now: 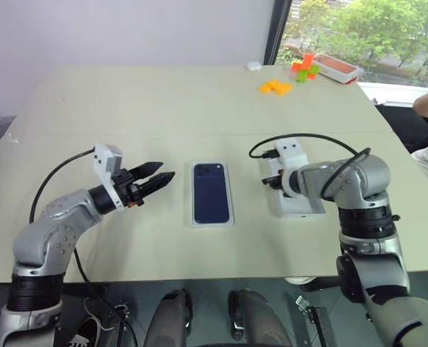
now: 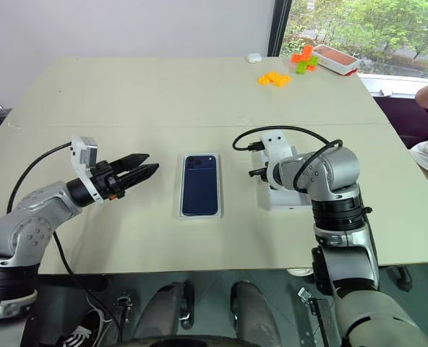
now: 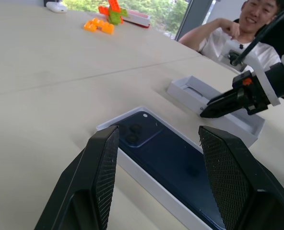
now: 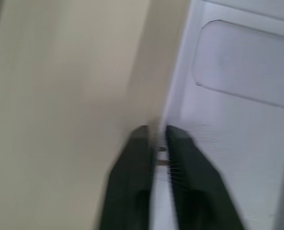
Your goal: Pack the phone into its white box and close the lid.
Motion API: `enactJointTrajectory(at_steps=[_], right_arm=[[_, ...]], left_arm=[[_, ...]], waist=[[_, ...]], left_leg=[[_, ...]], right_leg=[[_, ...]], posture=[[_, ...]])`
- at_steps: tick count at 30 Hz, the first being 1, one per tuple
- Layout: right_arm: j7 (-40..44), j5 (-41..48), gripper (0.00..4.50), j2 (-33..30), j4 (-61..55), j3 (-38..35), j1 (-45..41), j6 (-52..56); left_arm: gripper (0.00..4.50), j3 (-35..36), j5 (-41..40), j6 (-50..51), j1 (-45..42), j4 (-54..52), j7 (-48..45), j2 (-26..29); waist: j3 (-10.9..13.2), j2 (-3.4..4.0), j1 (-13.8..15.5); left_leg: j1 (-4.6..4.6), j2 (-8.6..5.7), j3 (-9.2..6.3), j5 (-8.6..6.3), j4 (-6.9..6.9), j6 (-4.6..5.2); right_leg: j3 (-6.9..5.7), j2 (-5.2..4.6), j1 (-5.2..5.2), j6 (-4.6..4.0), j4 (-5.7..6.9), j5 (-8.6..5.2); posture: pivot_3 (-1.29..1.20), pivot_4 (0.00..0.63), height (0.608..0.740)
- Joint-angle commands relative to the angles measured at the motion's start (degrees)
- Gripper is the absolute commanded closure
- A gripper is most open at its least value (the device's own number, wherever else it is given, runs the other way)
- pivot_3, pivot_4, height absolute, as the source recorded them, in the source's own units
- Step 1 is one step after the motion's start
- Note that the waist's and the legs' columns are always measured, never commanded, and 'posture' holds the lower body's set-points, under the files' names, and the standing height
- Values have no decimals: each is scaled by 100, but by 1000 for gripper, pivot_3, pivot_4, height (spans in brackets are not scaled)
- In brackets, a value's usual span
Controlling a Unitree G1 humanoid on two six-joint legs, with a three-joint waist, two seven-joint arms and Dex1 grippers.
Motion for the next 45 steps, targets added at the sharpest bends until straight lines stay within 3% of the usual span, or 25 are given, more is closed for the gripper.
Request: enactJointTrajectory(at_steps=[1, 10, 17, 28, 32, 34, 35, 42, 45], right_arm=[[-144, 170, 3865, -59, 34, -19, -99, 38], [-290, 663, 3865, -283, 235, 126, -371, 38], [-320, 1772, 3865, -969, 1005, 760, -963, 38], [-887, 2514, 3865, -1071, 1542, 1057, -993, 38], [-1016, 2567, 3865, -1044, 1580, 1020, -1002, 38], [-1055, 2511, 4409, -1007, 1604, 978, -1012, 38], [-1091, 2505, 4465, -983, 1632, 940, -1008, 38], [-1336, 2552, 4465, -868, 1633, 773, -914, 38], [-1629, 2415, 4465, -487, 1712, 83, -1041, 38]], left_arm=[[1728, 90, 12, -43, -45, -179, 5, -1], [1728, 74, -7, -15, -44, -158, 36, -33], [1728, 42, 33, -12, -42, -156, 87, -124], [1728, 72, 15, 31, 82, -333, 268, -246], [1728, 83, -6, 53, 97, -366, 300, -245], [1728, 77, 4, 53, 54, -344, 314, -247], [1728, 74, 3, 64, 28, -329, 325, -249], [1728, 48, 44, 64, -49, -255, 316, -280], [1728, 38, 75, 49, -46, -240, 296, -276]], waist=[[0, 0, 1], [0, 0, -1], [1, 1, 1], [0, 0, 4], [0, 0, 5], [0, 0, 6], [0, 0, 6], [0, 0, 6], [0, 0, -2]], left_leg=[[0, 0, 0, 0, 1, 0], [0, 1, 0, 0, 4, 0], [-2, 3, 1, -2, 1, 3], [-4, 11, 2, -3, 1, 5], [-3, 11, 2, -3, 1, 5], [-3, 12, 2, -3, 1, 5], [-3, 12, 2, -3, 1, 5], [-3, 12, 2, -3, 3, 5], [-3, 13, 2, -3, 3, 5]], right_leg=[[0, 0, 0, 0, 0, 0], [0, 0, 1, 0, 0, 1], [1, 0, 0, 0, -6, 0], [3, 5, 0, 1, -9, 1], [3, 5, 0, 0, -9, 1], [3, 5, 0, -1, -9, 1], [3, 5, 0, -1, -10, 1], [3, 5, 2, -2, -11, 2], [3, 6, 2, -3, -12, 2]], posture=[[0, 150, 740], [0, 150, 740], [0, 150, 740], [0, 150, 740], [0, 150, 740], [0, 150, 740], [0, 150, 740], [0, 150, 740], [0, 150, 740]])
